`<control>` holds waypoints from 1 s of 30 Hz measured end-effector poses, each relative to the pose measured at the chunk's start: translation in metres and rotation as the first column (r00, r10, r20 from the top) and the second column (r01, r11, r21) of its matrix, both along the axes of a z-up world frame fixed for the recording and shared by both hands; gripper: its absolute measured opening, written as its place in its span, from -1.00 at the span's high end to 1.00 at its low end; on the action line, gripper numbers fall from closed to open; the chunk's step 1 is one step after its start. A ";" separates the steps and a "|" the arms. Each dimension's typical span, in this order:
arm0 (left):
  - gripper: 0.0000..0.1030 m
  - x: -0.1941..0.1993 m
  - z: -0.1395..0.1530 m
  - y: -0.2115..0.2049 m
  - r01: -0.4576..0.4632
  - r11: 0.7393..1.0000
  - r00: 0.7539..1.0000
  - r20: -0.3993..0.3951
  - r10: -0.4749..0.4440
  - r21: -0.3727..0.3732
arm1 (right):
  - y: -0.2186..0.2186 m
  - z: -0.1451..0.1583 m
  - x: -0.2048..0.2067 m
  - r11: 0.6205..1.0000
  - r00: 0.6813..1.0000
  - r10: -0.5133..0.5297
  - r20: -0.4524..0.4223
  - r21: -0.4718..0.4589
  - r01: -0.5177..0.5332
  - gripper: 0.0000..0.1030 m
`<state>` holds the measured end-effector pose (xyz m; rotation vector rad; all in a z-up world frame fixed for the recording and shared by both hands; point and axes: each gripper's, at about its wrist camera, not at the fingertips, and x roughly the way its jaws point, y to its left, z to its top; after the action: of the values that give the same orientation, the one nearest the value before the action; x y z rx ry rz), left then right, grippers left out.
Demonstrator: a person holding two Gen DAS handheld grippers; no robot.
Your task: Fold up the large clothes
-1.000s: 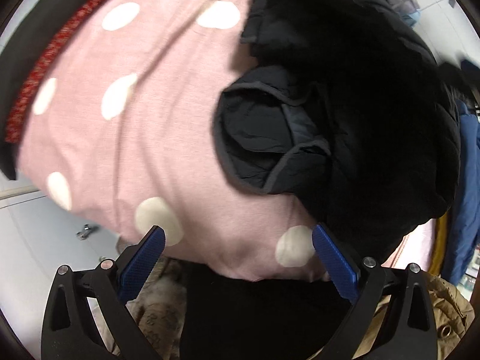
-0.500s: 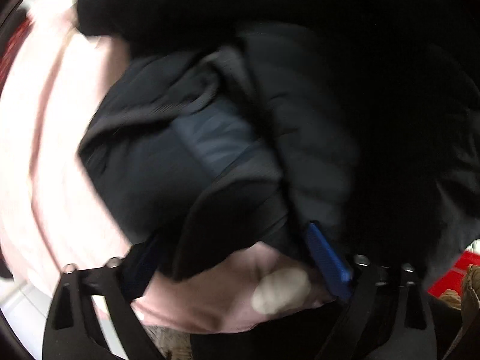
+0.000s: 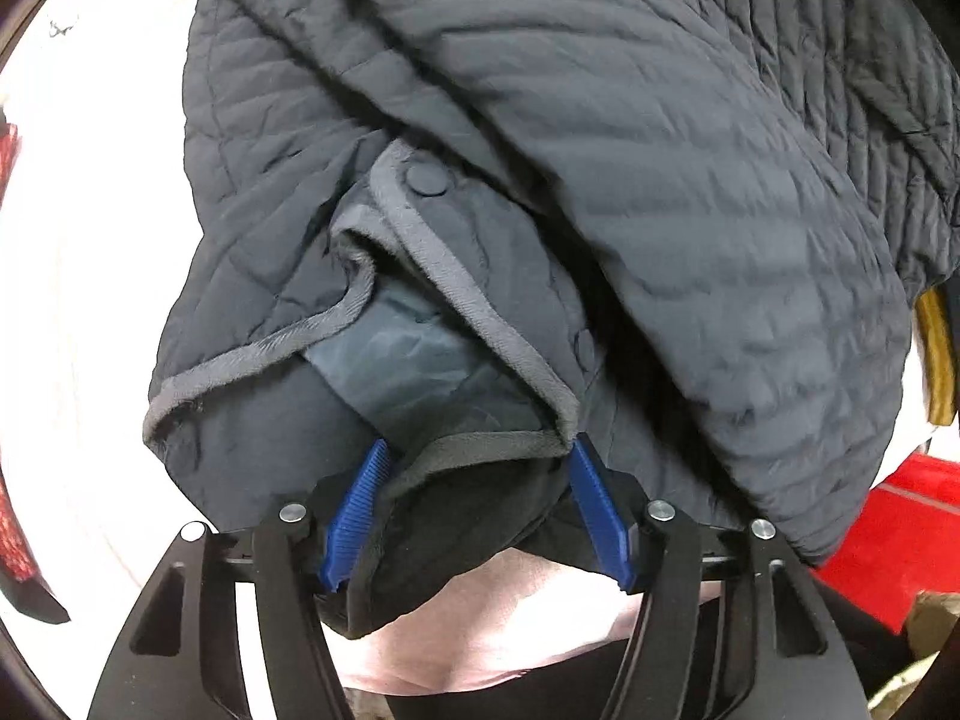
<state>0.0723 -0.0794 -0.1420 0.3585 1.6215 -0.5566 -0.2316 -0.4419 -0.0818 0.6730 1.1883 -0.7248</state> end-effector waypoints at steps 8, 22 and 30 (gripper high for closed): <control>-0.39 0.002 0.014 0.050 -0.127 0.991 0.992 0.002 0.128 -0.045 | 0.089 0.083 0.086 0.886 0.897 0.421 0.136 -0.276 -0.374 -0.71; -0.39 -0.059 0.004 0.132 -0.326 0.941 0.945 -0.017 0.326 -0.088 | 0.381 0.001 0.286 0.041 0.105 0.972 -0.208 -0.292 -0.955 -0.70; -0.39 -0.074 -0.005 0.118 -0.350 0.888 0.932 -0.206 0.298 -0.297 | 0.374 -0.093 0.374 0.175 0.227 0.877 -0.423 -0.159 -0.972 -0.45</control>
<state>-0.0017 0.0383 -0.1470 -0.2112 1.6561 -0.5952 0.1422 -0.0674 -0.1749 -0.6126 1.3407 0.1000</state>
